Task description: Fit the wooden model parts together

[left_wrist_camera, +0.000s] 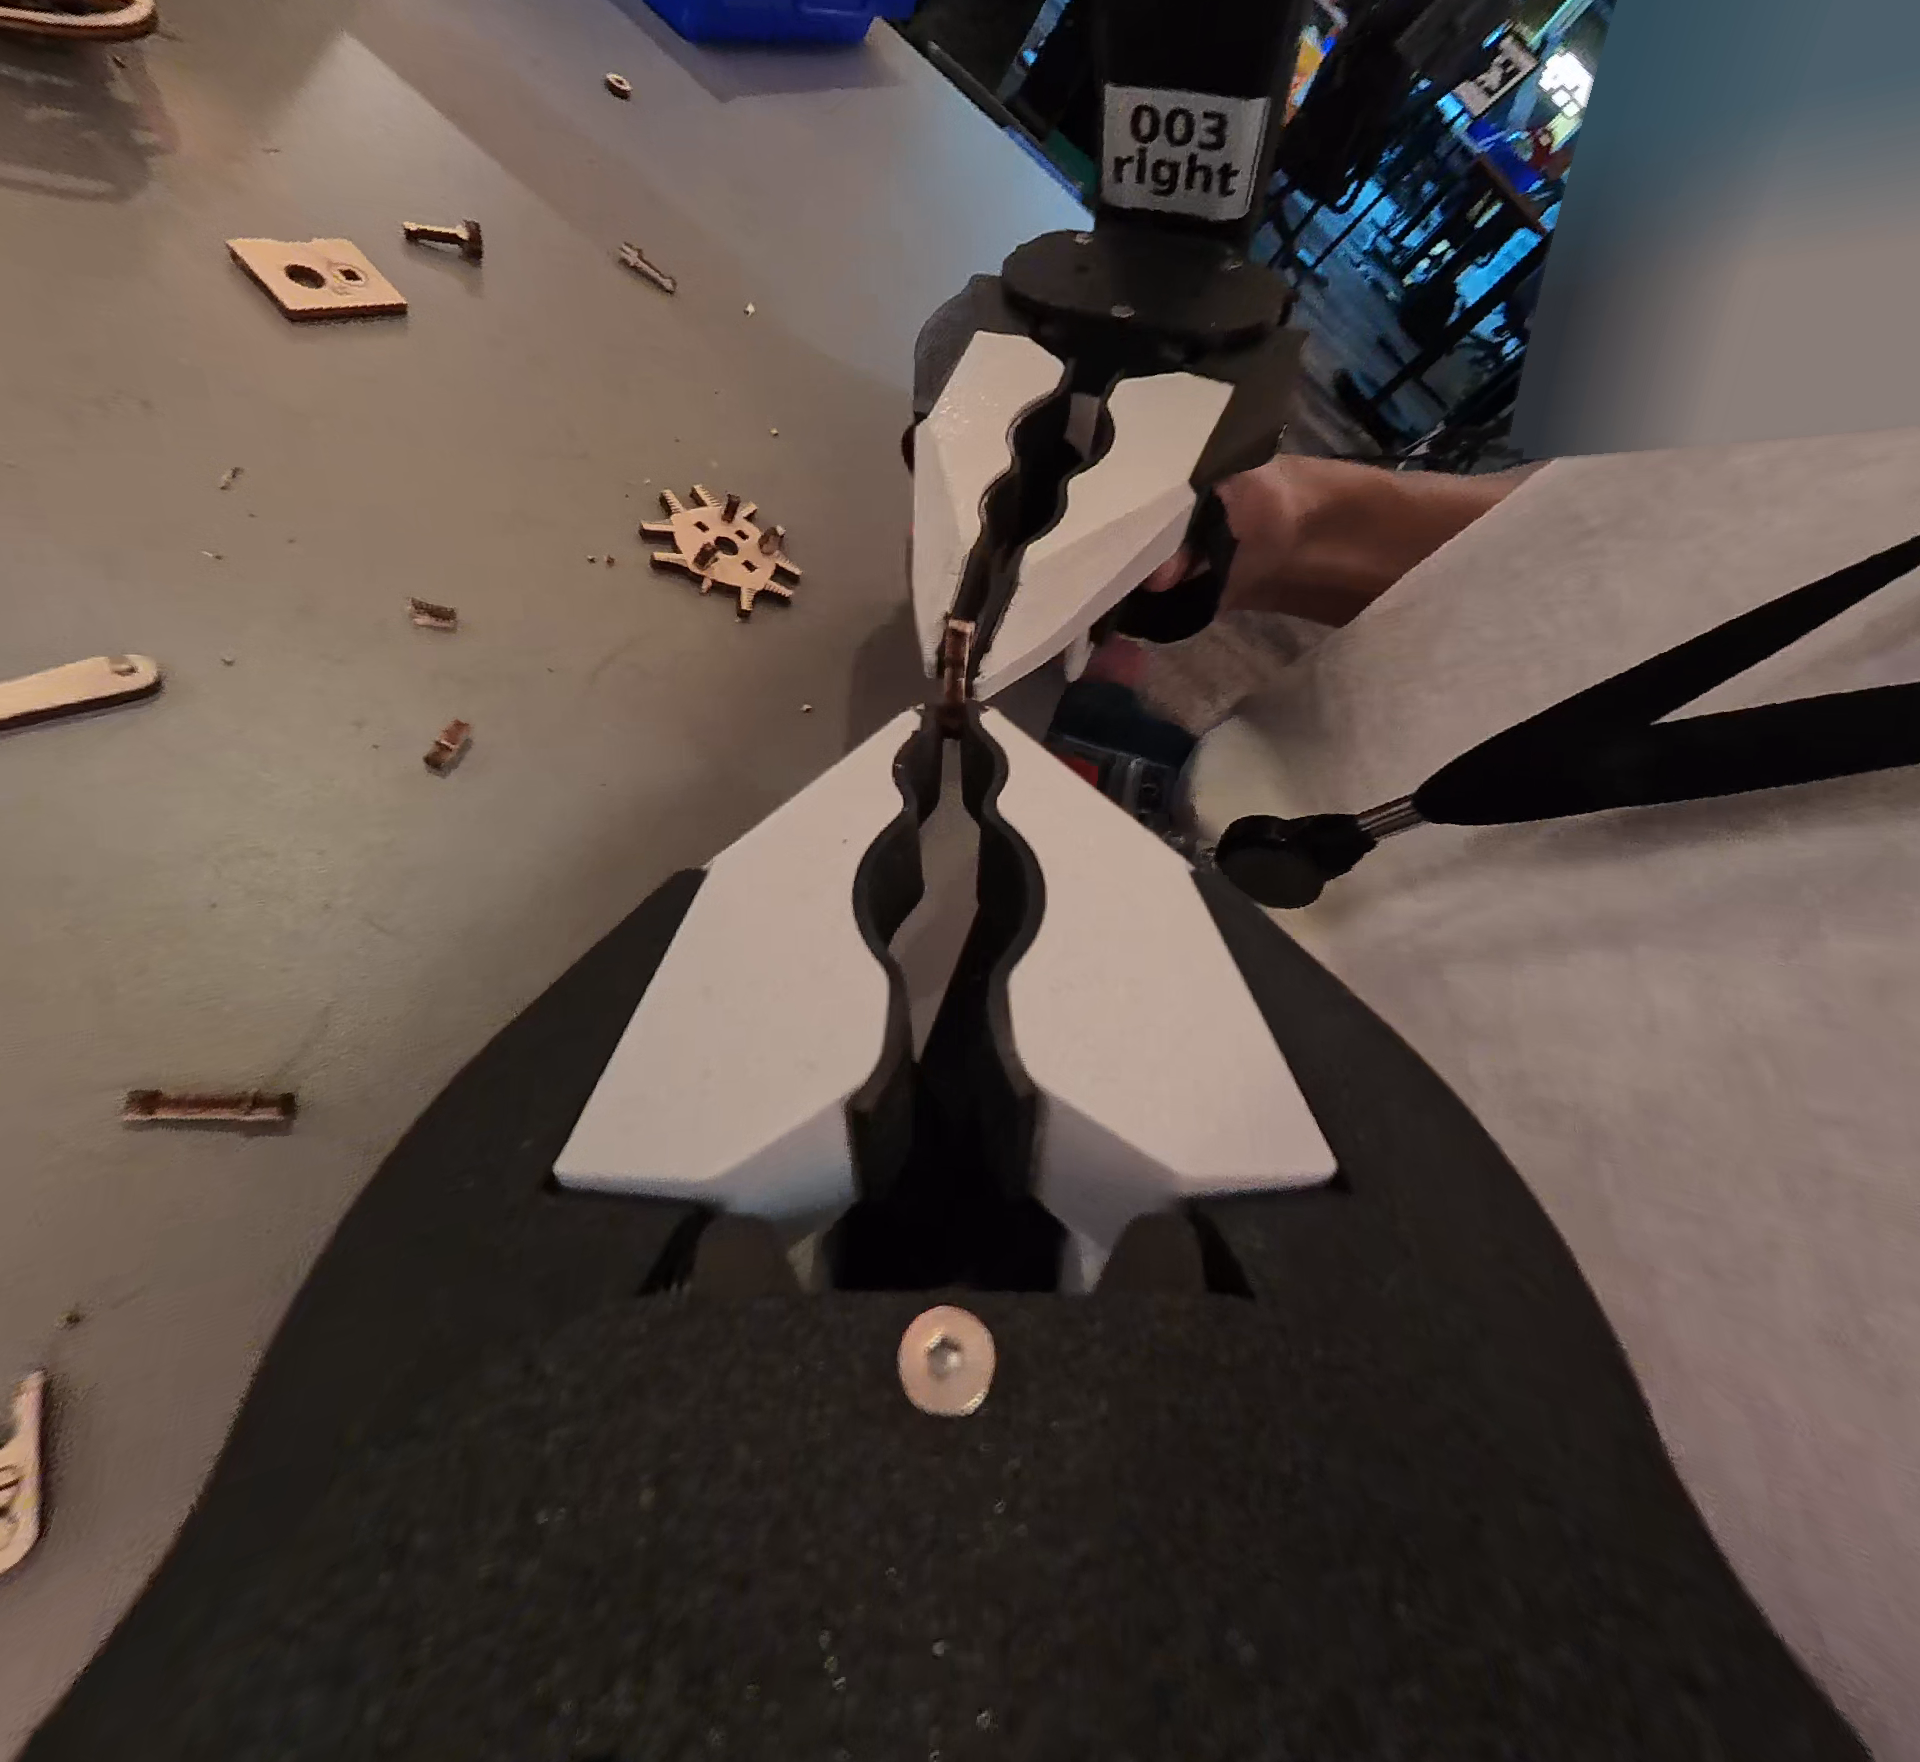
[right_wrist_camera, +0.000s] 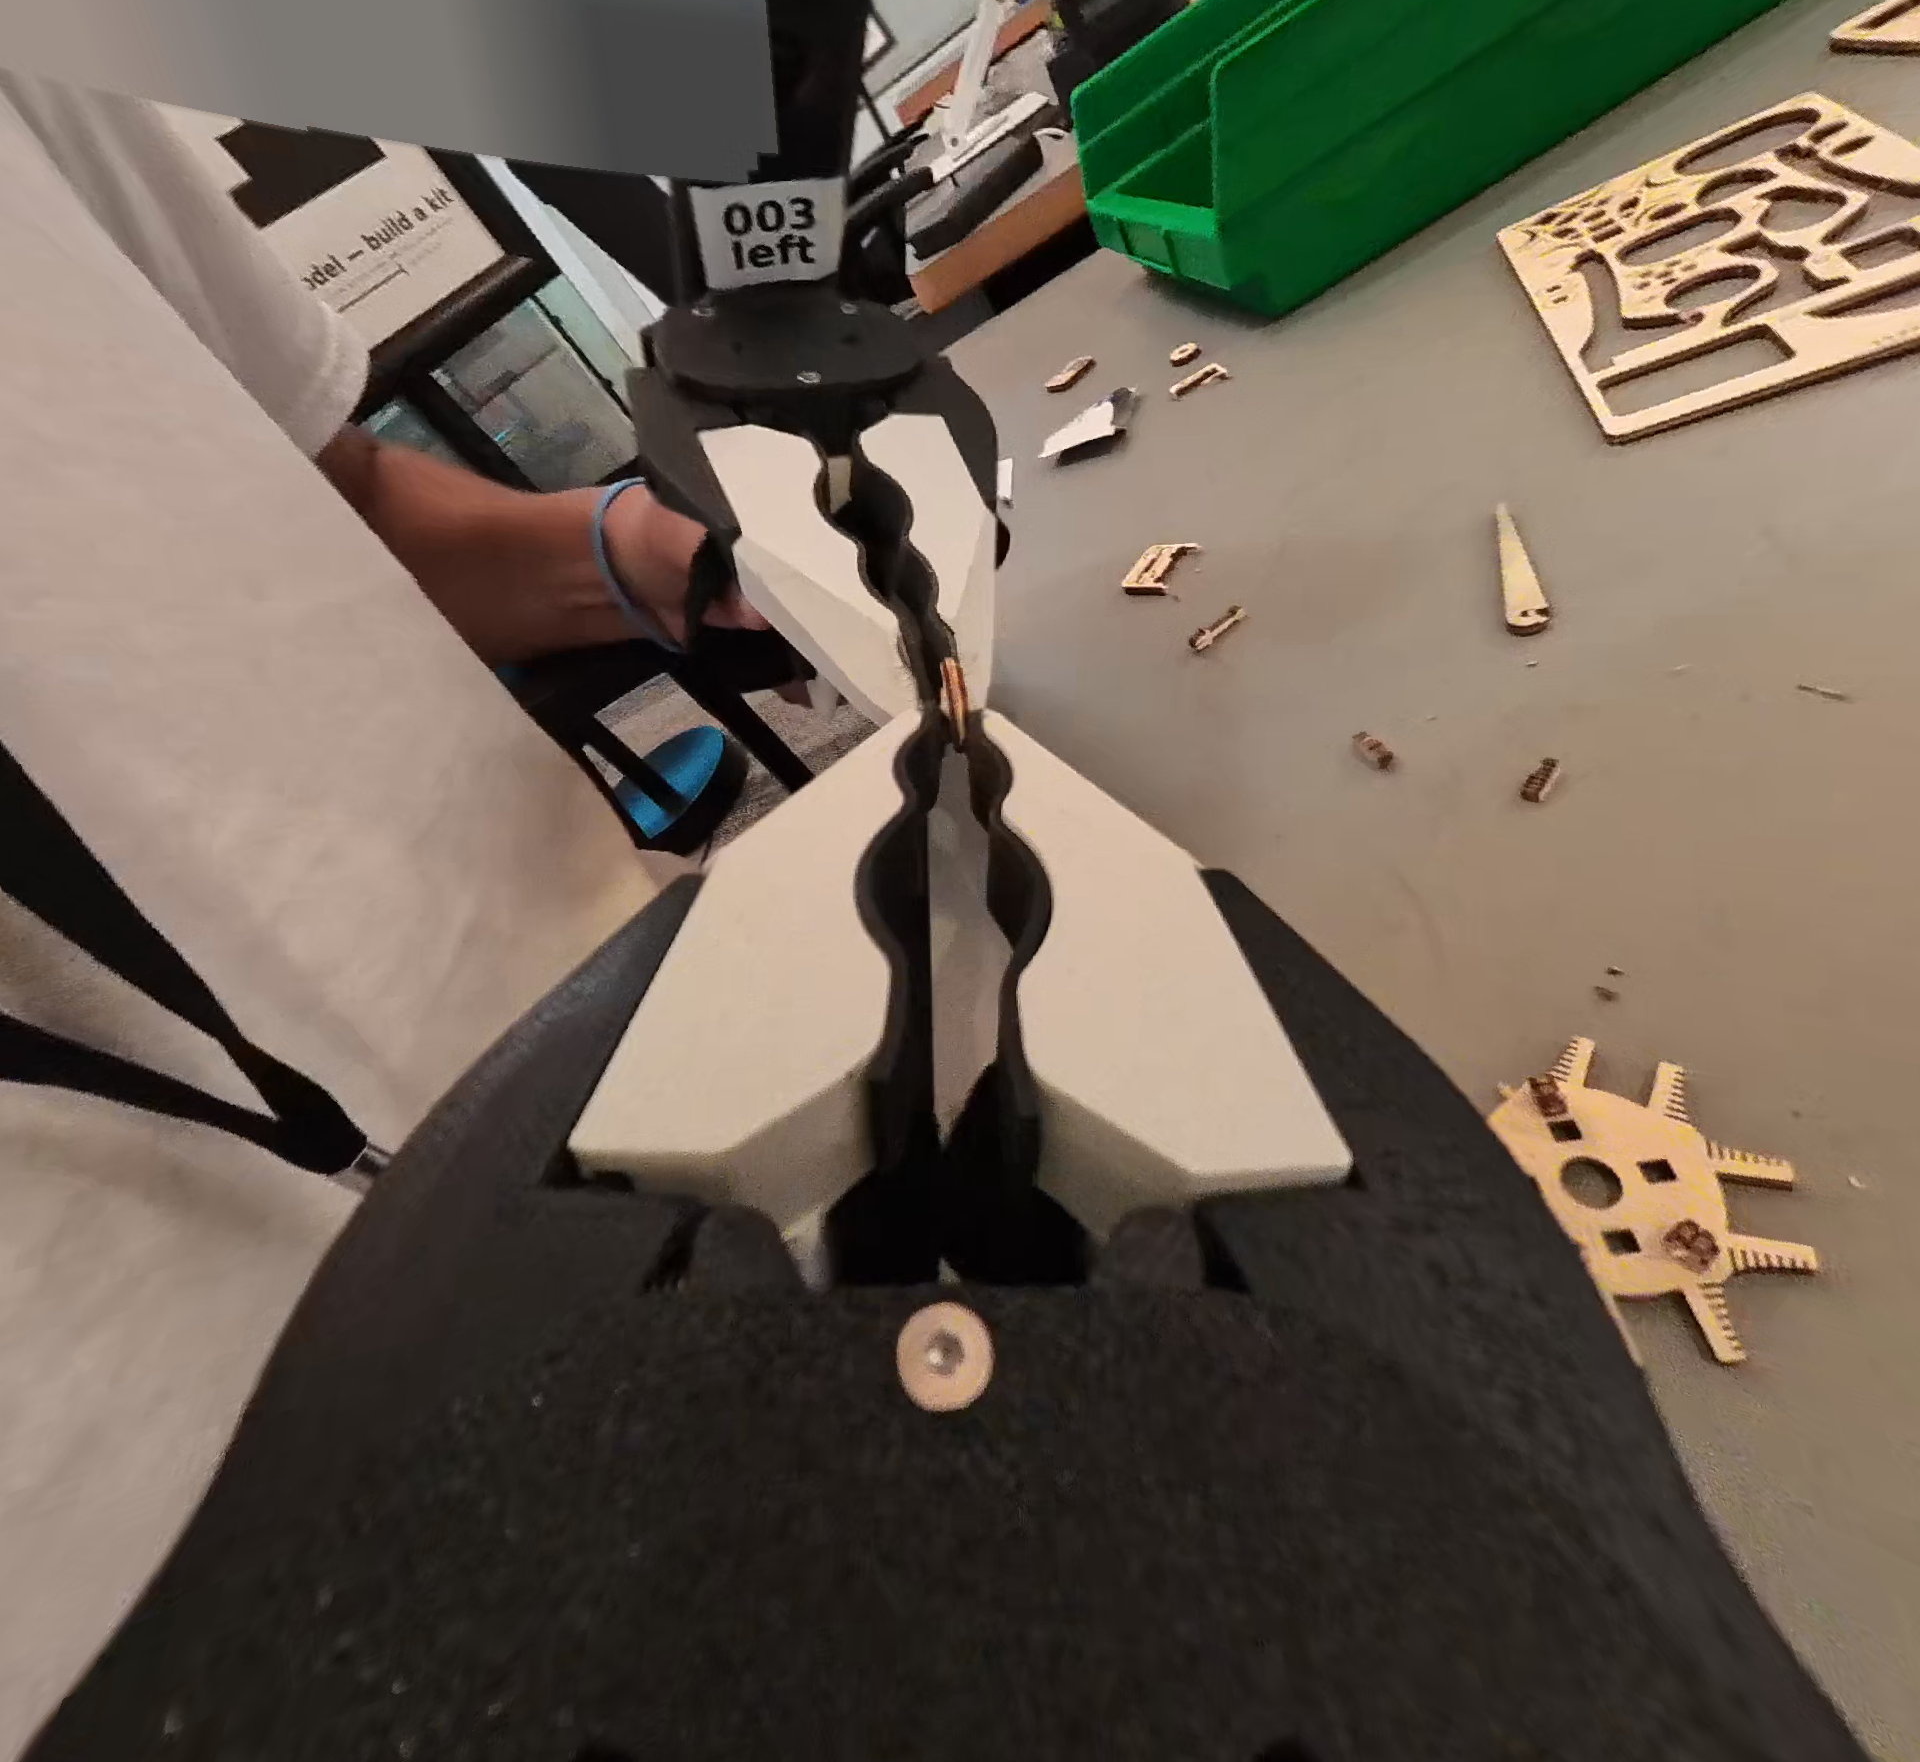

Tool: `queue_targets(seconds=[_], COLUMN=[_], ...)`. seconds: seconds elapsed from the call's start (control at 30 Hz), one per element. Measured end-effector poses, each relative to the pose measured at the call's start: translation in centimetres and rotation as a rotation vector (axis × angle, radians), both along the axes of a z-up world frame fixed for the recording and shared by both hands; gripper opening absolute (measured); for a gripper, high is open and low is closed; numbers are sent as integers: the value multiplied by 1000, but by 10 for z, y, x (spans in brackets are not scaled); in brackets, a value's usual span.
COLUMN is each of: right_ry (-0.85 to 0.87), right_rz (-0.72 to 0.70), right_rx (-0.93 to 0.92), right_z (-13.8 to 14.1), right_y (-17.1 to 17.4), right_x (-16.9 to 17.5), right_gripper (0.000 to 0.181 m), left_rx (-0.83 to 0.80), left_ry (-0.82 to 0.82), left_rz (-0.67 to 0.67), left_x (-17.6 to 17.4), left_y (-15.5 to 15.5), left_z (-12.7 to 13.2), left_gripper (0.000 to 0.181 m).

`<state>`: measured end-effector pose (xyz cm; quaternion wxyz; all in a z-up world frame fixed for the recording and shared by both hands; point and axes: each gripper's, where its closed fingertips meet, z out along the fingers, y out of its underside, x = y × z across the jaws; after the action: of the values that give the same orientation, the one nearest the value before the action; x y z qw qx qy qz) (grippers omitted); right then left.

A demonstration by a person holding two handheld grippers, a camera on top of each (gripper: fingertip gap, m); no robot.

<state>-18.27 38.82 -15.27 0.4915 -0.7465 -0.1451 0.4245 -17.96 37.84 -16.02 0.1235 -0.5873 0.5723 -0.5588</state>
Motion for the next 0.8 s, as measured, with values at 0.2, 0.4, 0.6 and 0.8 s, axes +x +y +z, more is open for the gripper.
queue_targets(seconds=[0.2, 0.4, 0.6, 0.8], right_ry=[104, 164, 217, 188], right_rz=[59, 57, 54, 67], right_rx=[8, -4, -12, 7], right_z=[12, 16, 20, 20], right_y=[-5, -3, 1, -2], right_x=[0, 3, 2, -2], right_gripper=[2, 0, 11, 2], left_rx=[-165, -152, -175, -191], left_ry=[-40, -57, -73, -72], left_rz=[-19, -15, -22, -25], left_x=[1, 1, 0, 1], left_y=[-3, -2, -3, -4], left_z=[15, 17, 21, 22], left_gripper=[0, 1, 0, 0])
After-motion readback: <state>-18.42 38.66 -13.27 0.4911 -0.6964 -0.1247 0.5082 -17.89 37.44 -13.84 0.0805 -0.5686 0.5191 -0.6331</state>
